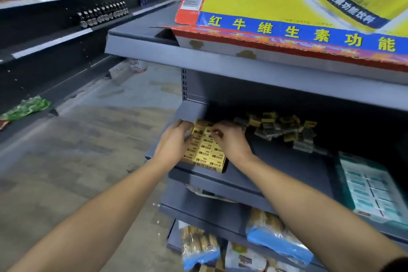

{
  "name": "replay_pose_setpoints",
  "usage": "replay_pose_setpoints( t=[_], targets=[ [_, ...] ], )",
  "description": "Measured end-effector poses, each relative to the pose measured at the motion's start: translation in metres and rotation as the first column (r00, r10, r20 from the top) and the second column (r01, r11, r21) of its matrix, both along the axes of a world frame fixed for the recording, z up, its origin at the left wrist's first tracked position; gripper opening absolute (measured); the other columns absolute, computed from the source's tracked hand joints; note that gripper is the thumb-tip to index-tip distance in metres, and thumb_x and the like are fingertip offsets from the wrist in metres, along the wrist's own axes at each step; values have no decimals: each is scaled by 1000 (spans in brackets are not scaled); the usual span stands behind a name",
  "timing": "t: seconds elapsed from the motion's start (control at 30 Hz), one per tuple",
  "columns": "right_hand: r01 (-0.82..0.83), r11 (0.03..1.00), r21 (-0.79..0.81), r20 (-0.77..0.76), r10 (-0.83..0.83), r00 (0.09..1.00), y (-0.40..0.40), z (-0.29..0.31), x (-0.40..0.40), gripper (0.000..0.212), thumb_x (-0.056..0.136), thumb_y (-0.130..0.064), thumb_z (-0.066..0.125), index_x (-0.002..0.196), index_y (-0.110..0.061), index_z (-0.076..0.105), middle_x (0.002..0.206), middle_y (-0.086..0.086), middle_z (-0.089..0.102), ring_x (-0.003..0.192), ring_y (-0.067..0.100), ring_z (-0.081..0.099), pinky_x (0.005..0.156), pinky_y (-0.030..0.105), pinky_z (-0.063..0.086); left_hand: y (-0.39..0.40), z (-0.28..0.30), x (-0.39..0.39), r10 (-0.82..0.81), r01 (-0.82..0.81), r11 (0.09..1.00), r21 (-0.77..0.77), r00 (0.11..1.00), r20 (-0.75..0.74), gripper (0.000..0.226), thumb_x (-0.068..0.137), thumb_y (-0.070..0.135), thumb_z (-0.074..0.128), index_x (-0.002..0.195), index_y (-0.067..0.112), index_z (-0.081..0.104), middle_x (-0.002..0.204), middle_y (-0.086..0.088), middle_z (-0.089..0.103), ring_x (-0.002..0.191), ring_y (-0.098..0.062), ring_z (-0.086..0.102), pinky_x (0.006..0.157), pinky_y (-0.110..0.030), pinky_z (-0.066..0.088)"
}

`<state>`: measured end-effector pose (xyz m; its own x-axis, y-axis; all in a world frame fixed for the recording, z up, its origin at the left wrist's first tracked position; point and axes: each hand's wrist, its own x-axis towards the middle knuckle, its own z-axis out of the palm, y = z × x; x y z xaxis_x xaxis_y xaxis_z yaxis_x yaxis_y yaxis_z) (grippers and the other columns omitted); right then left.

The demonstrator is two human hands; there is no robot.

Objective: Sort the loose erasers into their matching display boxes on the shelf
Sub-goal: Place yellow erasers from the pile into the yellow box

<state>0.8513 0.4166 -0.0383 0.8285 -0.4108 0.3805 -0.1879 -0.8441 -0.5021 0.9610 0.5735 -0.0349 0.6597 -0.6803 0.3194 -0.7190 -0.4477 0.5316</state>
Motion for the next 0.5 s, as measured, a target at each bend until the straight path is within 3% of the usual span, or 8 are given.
replay_pose_setpoints(
  t=[0.13,0.5],
  targets=[
    [43,999,-16,-84,-44,995,6,-3,8,19,92,-15,61,106,-10,71,111,7,67,98,24,63,86,38,51,9,-4,8,27,-28,999,-36,999,-17,34,90,14,61,123,15,59,117,0,60,107,-18,58,89,-32,47],
    [67,994,-90,-195,-84,977,10,-2,13,21,95,-13,55,107,-9,71,111,10,65,99,29,61,84,40,51,0,-7,10,-15,15,998,-54,1000,12,31,91,16,61,122,14,59,115,0,60,104,-17,59,88,-30,48]
  ],
)
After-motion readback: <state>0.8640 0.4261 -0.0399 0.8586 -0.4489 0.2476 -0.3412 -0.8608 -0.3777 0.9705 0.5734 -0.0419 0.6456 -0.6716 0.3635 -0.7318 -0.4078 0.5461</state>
